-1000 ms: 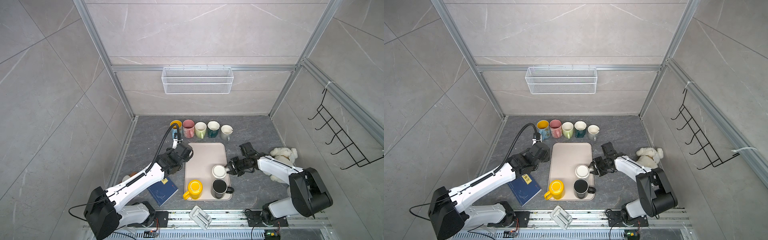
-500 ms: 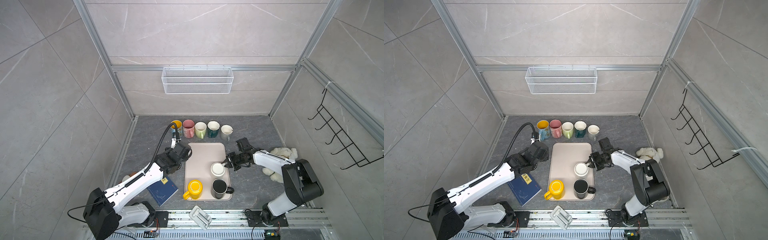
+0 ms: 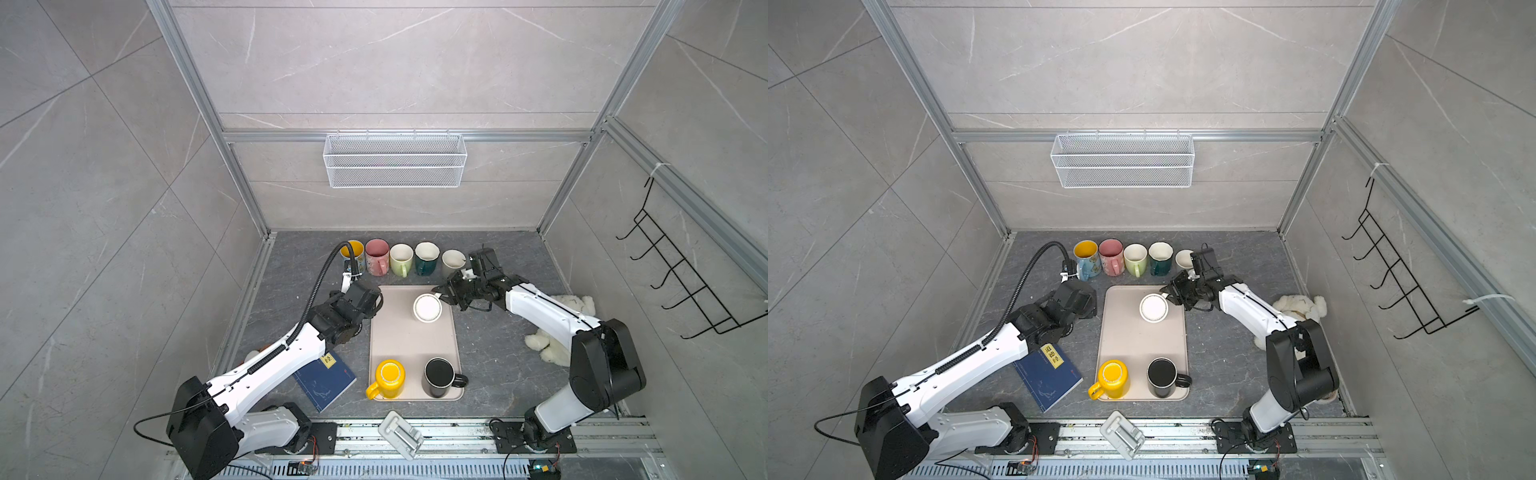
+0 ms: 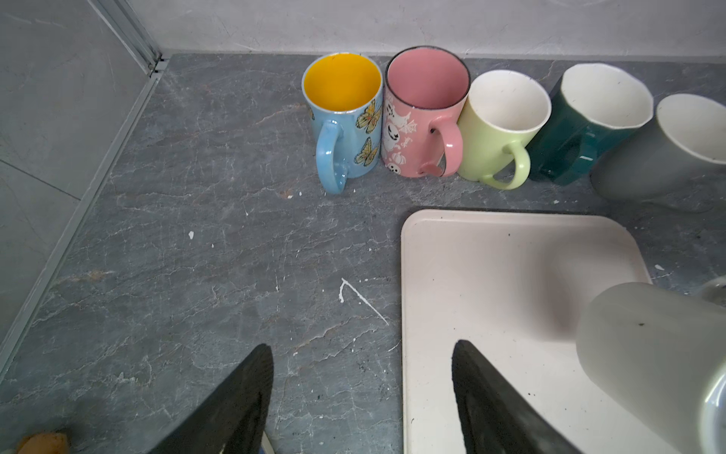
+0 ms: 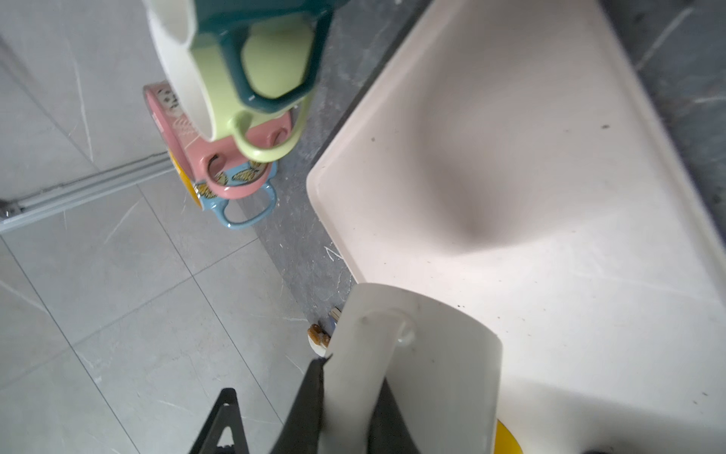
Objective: Turn the mug right side up
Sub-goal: Pick up the mug from the tray, then place the mug at the middle-left of the table.
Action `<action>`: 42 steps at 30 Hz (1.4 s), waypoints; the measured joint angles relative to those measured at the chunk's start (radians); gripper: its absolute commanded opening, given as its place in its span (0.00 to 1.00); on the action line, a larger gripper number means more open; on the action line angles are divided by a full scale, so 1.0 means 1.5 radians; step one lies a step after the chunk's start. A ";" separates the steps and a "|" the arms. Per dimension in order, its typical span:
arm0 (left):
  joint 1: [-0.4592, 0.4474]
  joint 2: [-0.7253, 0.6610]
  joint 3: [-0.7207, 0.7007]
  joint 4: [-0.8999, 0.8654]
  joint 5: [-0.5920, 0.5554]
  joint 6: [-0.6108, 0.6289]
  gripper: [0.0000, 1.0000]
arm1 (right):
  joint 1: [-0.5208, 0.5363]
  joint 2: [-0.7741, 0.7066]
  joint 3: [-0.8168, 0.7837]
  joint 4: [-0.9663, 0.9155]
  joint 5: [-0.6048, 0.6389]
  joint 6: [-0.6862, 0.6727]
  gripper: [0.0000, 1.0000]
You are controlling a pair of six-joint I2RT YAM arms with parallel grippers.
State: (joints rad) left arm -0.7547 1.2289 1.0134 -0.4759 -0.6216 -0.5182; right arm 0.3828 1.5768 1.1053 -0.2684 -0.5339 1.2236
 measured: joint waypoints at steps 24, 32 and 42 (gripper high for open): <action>0.014 0.050 0.277 -0.122 0.249 0.029 0.72 | 0.334 -0.128 0.009 0.065 0.466 -0.721 0.00; 0.021 0.067 0.309 -0.160 0.322 0.050 0.72 | 0.393 -0.123 -0.053 0.243 0.641 -0.978 0.00; 0.043 0.089 0.348 -0.206 0.331 0.079 0.72 | 0.401 -0.066 -0.135 0.550 0.789 -1.221 0.00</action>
State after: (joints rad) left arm -0.6903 1.3624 1.5352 -0.7845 -0.1249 -0.3992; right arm 0.9836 1.4780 0.9035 0.5568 0.6491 -0.6079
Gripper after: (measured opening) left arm 0.722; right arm 0.172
